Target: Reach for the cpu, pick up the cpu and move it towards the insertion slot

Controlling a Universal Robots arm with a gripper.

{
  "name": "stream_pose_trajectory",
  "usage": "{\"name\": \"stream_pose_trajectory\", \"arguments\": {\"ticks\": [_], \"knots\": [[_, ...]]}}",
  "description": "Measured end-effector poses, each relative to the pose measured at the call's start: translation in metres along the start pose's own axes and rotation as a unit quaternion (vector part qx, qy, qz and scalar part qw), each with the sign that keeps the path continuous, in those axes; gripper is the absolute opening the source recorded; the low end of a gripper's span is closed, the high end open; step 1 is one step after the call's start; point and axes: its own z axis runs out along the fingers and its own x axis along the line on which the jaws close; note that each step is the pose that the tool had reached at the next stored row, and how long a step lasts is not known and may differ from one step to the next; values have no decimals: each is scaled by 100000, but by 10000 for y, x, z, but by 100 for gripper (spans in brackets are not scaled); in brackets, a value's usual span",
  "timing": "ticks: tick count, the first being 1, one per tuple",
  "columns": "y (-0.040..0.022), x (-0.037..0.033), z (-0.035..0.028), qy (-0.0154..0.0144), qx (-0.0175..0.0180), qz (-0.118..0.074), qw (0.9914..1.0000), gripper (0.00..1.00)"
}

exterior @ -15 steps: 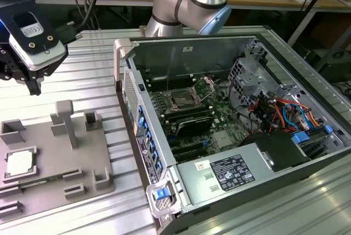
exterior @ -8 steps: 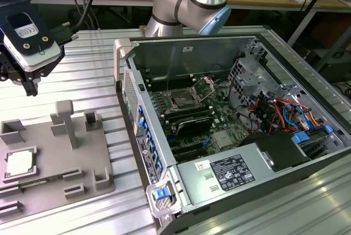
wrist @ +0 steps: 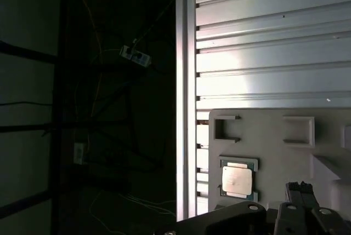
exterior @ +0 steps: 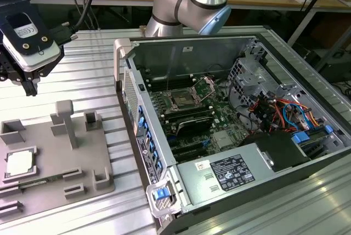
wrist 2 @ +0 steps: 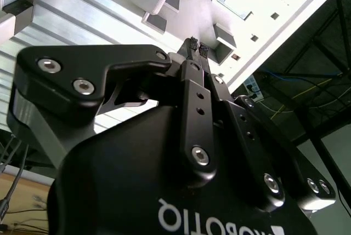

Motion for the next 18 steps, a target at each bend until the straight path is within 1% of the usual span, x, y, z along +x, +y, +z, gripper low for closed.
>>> {"name": "stream_pose_trajectory", "arguments": {"ticks": [18], "knots": [[-5, 90, 1, 0, -5, -4, 100000, 11]]}}
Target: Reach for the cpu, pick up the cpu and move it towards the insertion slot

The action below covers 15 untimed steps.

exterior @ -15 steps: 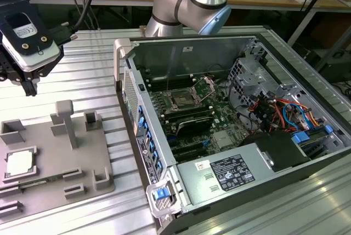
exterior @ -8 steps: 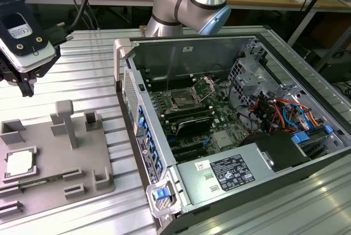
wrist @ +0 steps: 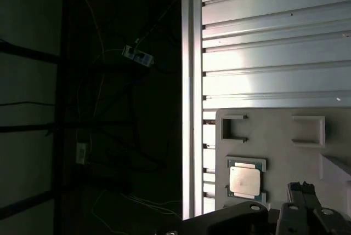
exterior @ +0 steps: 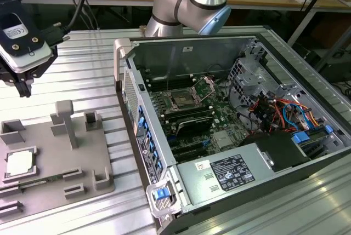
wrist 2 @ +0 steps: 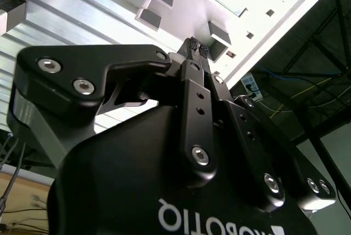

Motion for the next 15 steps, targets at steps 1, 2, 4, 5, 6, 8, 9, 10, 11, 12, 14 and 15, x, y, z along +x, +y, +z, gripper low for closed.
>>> {"name": "stream_pose_trajectory", "arguments": {"ticks": [1, 2, 4, 5, 6, 8, 9, 10, 11, 12, 14, 15], "knots": [[0, 3, 1, -5, -2, 0, 100000, 11], [0, 7, 0, 0, 1, 0, 100000, 11], [0, 19, 1, -2, 1, -1, 100000, 11], [0, 22, 1, -2, 0, 1, 100000, 11], [0, 26, 2, -4, -1, 0, 100000, 11], [1, 49, 2, 0, 1, 5, 100000, 11], [0, 71, 3, -4, -1, 2, 100000, 11], [-1, 96, 3, -1, -6, 2, 100000, 11], [-1, 129, 5, 1, -14, -1, 100000, 11], [-4, 173, 9, 0, -14, -5, 100000, 11], [-12, 232, 18, -3, -17, -2, 100000, 11], [-22, 269, 25, -2, -20, 1, 100000, 11]]}}
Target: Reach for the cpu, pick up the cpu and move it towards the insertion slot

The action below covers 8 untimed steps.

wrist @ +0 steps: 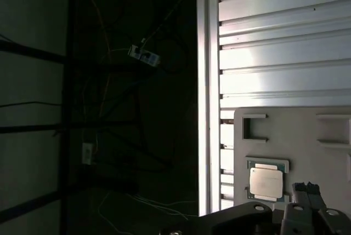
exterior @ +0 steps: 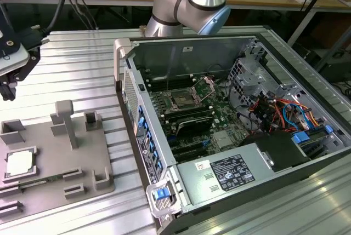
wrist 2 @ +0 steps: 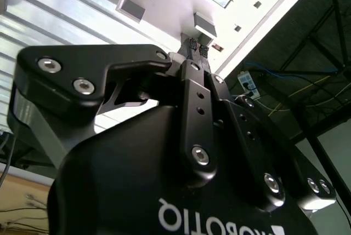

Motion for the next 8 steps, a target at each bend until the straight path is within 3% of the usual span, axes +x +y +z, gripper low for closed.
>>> {"name": "stream_pose_trajectory", "arguments": {"ticks": [8], "knots": [[-91, 207, 46, -3, 6, 0, 100000, 11]]}}
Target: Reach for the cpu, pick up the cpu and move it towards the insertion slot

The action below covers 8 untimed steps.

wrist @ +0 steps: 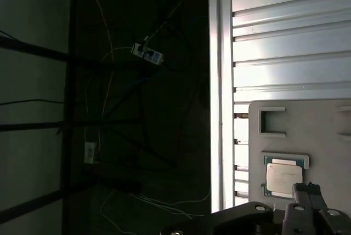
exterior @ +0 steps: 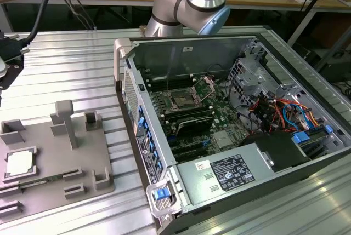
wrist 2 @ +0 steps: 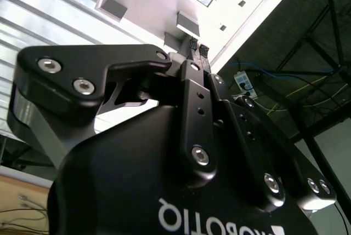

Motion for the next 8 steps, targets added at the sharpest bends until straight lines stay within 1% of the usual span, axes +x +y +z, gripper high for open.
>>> {"name": "stream_pose_trajectory", "arguments": {"ticks": [1, 4, 5, 6, 8], "knots": [[-12, 34, 5, 11, -1, -5, 100000, 11], [-25, 40, 16, 6, -7, -3, 100000, 11], [-37, 44, 28, -1, -11, -3, 100000, 17], [-57, 50, 56, -8, -14, 0, 100000, 17], [-99, 66, 109, 16, 2, 4, 100000, 30]]}}
